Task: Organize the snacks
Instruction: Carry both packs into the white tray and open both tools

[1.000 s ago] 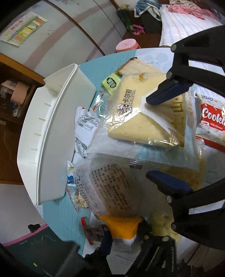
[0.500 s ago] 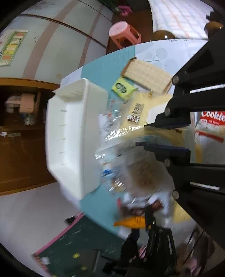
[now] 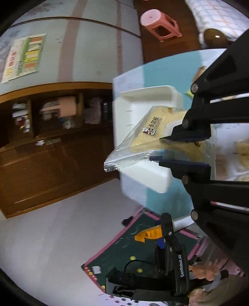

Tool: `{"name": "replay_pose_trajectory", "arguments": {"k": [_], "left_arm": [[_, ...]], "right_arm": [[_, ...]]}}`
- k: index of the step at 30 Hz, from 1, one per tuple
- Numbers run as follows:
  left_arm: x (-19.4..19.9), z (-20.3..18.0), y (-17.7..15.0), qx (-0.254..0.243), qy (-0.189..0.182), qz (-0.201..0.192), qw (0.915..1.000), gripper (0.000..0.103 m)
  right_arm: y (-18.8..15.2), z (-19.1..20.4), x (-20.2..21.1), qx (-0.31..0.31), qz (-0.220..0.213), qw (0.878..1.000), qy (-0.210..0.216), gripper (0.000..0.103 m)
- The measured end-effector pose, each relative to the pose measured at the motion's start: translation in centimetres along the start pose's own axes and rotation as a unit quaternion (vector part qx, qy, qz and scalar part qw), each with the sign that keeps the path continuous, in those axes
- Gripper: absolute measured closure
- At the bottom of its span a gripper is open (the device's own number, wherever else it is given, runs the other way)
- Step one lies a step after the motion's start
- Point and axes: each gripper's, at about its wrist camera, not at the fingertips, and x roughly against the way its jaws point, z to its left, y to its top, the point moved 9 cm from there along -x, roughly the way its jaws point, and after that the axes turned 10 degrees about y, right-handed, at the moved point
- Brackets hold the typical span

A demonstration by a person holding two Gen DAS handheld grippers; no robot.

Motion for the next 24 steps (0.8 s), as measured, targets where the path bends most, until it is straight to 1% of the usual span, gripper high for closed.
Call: {"name": "replay_pose_trajectory", "arguments": {"k": [4, 7, 10, 15, 19, 22, 24], "left_arm": [[-1.9, 0.0, 3.7, 0.02, 0.006, -0.006, 0.9998, 0.066], [-3.5, -0.3, 5.7, 0.024, 0.023, -0.015, 0.9993, 0.066], [-5.0, -0.4, 6.8, 0.029, 0.027, -0.019, 0.999, 0.066], [-6.5, -0.6, 8.6, 0.018, 0.067, -0.045, 0.9966, 0.065], [-7.4, -0.7, 9.8, -0.001, 0.097, -0.065, 0.9932, 0.065], [-8.1, -0.6, 10.6, -0.001, 0.103, -0.072, 0.992, 0.065], [-8.6, -0.3, 10.8, 0.003, 0.103, -0.07, 0.9922, 0.065]], "right_arm": [[2.4, -1.1, -1.5, -0.023, -0.01, 1.0, 0.005, 0.087], [3.7, -2.3, -2.9, -0.04, -0.013, 0.999, -0.002, 0.087], [4.4, -3.4, -3.8, -0.049, -0.017, 0.999, -0.015, 0.087], [5.2, -4.6, -4.8, -0.062, -0.029, 0.997, -0.032, 0.087], [5.5, -5.2, -6.0, -0.071, -0.027, 0.996, -0.044, 0.086], [5.9, -5.6, -7.1, -0.073, -0.025, 0.996, -0.047, 0.086], [6.0, -5.7, -7.7, -0.074, -0.023, 0.996, -0.051, 0.086]]}}
